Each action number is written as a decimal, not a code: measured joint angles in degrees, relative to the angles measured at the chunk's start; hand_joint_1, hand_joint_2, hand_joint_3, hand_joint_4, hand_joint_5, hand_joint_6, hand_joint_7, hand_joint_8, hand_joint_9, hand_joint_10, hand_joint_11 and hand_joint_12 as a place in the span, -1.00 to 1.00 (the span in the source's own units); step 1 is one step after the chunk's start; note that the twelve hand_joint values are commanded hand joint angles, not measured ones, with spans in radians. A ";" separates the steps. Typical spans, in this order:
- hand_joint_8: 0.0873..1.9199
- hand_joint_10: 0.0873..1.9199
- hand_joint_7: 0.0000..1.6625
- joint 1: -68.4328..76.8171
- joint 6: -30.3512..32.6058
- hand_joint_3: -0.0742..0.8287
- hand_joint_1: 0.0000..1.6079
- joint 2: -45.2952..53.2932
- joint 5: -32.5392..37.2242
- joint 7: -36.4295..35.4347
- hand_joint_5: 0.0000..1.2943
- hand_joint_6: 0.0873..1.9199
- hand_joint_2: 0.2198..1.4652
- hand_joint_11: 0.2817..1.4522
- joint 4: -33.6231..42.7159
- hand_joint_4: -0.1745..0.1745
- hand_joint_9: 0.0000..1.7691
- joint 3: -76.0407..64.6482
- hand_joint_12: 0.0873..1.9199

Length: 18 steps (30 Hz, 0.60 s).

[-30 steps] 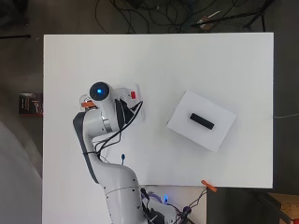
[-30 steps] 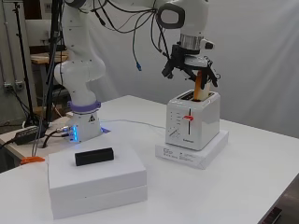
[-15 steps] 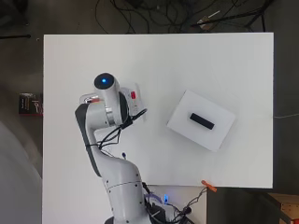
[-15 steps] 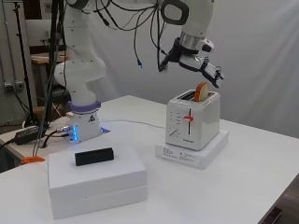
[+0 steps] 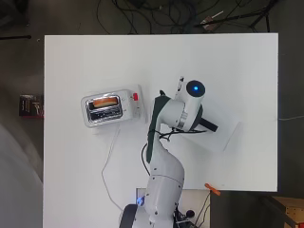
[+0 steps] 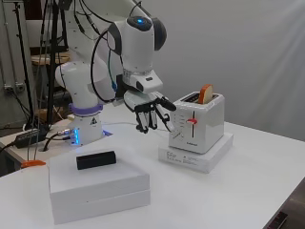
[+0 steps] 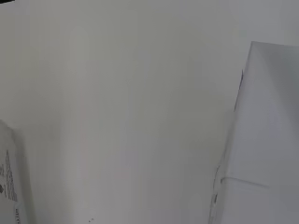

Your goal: Teleoperate dual arm-hand system to toast a bread

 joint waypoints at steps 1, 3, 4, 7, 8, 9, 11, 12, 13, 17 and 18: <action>0.89 0.97 0.33 0.16 0.18 -0.84 -1.00 0.59 0.13 0.12 -0.67 -1.00 0.28 -0.14 0.06 -0.33 0.51 0.64 0.89; 0.86 0.98 0.32 0.55 0.71 -0.84 -1.00 1.86 0.47 0.49 -0.68 -1.00 0.29 -0.18 0.18 -0.25 0.47 3.92 0.91; 0.85 0.98 0.33 0.77 1.04 -0.83 -1.00 2.62 0.66 0.71 -0.68 -1.00 0.29 -0.17 0.29 -0.22 0.47 6.00 0.92; 0.87 0.99 0.45 1.24 1.79 -0.83 -1.00 5.72 1.31 1.14 -0.52 -1.00 0.33 0.02 0.93 -0.11 0.56 11.72 0.99; 0.88 1.00 0.47 1.28 1.79 -0.82 -1.00 6.71 1.70 1.04 -0.49 -1.00 0.34 0.07 1.28 -0.10 0.58 12.87 0.99; 0.88 1.00 0.49 1.20 1.85 -0.82 -1.00 7.40 2.14 0.76 -0.49 -1.00 0.35 0.10 1.54 -0.11 0.59 13.41 1.00; 0.88 0.99 0.46 1.13 2.17 -0.83 -1.00 8.01 2.60 0.28 -0.55 -1.00 0.36 0.08 1.62 -0.17 0.58 13.61 1.00; 0.87 0.99 0.45 1.08 2.33 -0.83 -1.00 8.16 2.73 0.09 -0.57 -1.00 0.36 0.06 1.59 -0.19 0.57 13.51 1.00; 0.87 0.99 0.44 0.96 2.45 -0.83 -1.00 8.45 2.85 -0.11 -0.59 -1.00 0.36 0.05 1.52 -0.20 0.56 13.27 1.00; 0.93 1.00 0.45 0.55 2.55 -0.83 -1.00 9.70 3.91 -0.96 -0.53 -1.00 0.38 0.12 1.45 -0.21 0.58 12.55 1.00; 0.94 1.00 0.45 0.49 2.91 -0.83 -1.00 10.01 3.99 -1.06 -0.51 -1.00 0.39 0.15 1.29 -0.22 0.59 12.56 1.00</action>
